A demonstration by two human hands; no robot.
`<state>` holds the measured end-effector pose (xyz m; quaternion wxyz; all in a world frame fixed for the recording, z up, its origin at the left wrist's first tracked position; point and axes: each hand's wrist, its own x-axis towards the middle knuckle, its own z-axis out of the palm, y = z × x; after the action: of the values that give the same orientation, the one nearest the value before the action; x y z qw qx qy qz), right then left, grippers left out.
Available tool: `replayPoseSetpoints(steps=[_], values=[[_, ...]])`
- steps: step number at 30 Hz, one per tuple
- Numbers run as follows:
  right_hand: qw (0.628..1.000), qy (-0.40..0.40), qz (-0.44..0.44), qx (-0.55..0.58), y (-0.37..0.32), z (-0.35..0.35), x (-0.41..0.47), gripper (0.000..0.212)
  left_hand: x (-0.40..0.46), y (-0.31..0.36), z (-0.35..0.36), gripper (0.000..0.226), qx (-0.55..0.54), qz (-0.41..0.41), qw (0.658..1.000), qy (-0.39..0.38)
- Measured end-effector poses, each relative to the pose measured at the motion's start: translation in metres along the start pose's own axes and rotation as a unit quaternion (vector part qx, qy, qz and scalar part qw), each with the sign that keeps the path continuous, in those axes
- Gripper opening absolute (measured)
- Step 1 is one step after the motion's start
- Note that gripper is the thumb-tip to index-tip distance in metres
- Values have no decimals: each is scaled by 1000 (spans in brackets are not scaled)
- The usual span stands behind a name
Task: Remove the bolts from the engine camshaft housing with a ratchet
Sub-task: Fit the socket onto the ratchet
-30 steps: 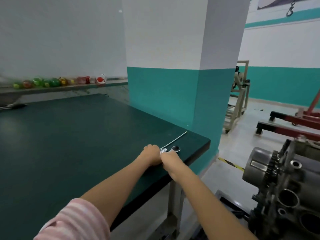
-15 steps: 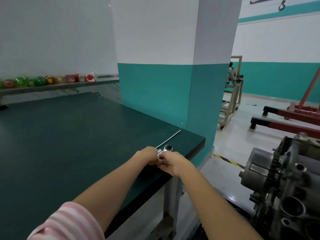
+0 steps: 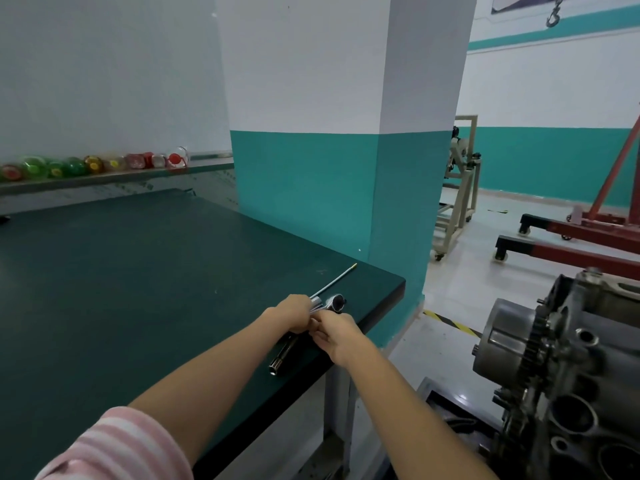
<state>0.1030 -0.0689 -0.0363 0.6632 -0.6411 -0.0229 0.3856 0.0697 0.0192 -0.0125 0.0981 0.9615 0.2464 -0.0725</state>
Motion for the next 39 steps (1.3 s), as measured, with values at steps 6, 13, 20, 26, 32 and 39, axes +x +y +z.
replayPoseSetpoints(steps=[6, 13, 20, 26, 32, 39], values=[[991, -64, 6, 114, -2, 11, -13, 40, -17, 4, -13, 33, -222, -20, 975, 14], [989, -45, -41, 133, -33, 4, -56, 45, -75, 40, -36, 22, -404, 45, 912, 63], [980, 20, -125, 156, -35, -35, -144, 34, -163, 92, -51, 18, -582, 114, 804, -32], [952, 52, -183, 238, -24, -83, -229, 32, -230, 154, -38, 16, -660, 120, 741, -13], [936, 128, -232, 231, -2, -144, -302, 27, -284, 209, -17, 16, -596, 199, 778, 20], [923, 181, -300, 158, 18, -215, -359, 24, -311, 278, 6, 19, -605, 266, 746, -79]])
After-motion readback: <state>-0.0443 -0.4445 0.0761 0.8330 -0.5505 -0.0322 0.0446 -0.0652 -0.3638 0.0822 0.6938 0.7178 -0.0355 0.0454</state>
